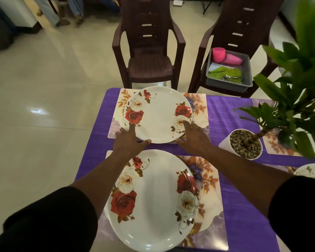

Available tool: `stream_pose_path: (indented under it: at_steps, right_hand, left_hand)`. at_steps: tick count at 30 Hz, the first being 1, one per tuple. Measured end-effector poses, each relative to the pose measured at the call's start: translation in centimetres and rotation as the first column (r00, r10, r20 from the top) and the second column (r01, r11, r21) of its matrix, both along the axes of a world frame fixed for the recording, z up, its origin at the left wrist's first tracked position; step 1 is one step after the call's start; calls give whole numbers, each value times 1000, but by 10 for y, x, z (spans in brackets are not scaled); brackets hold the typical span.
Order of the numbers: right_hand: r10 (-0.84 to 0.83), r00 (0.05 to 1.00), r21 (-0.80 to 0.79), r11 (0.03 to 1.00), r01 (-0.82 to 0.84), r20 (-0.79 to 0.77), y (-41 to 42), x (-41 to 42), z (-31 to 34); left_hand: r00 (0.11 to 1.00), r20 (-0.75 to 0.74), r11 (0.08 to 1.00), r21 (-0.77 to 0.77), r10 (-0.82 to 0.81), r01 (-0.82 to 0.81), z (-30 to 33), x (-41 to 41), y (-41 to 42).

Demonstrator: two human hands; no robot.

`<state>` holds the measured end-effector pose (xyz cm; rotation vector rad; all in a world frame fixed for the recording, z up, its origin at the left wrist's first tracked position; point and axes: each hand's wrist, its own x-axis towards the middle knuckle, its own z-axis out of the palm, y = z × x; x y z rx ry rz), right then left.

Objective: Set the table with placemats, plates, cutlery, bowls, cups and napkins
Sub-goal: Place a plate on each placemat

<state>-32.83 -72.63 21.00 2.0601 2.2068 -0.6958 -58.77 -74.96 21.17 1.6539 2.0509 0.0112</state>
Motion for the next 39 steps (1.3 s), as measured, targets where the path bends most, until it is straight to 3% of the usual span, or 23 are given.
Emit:
stream_pose_path:
  at_steps: [3, 8, 11, 19, 25, 31, 36, 39]
  right_hand:
    - [19, 1000, 50, 999, -20, 16, -1, -5, 28]
    - [33, 981, 67, 998, -20, -192, -28, -37, 62]
    - [36, 961, 49, 999, -23, -274, -59, -48, 61]
    - [134, 945, 83, 990, -114, -298, -95, -34, 60]
    - [68, 927, 56, 997, -51, -370, -108, 15, 89]
    - [-35, 907, 63, 996, 67, -420, -153, 107, 112]
    - [-142, 916, 116, 973, 198, -375, -198, 201, 131]
    - [-212, 912, 115, 957, 267, -351, -217, 262, 143]
  left_hand:
    - [999, 4, 999, -2, -36, 36, 14, -1, -8]
    - [996, 25, 992, 100, -80, 77, 40, -19, -52]
    - [998, -2, 997, 44, -70, 70, 41, -29, -92]
    - [999, 47, 999, 52, 0, -3, 57, -18, -145]
    - [978, 126, 981, 123, -166, 151, 88, 36, -122]
    - [870, 344, 935, 95, -352, 341, 102, 108, -127]
    - [747, 449, 869, 180, -490, 461, 104, 189, -151]
    - [686, 487, 827, 157, -541, 541, 109, 255, -155]
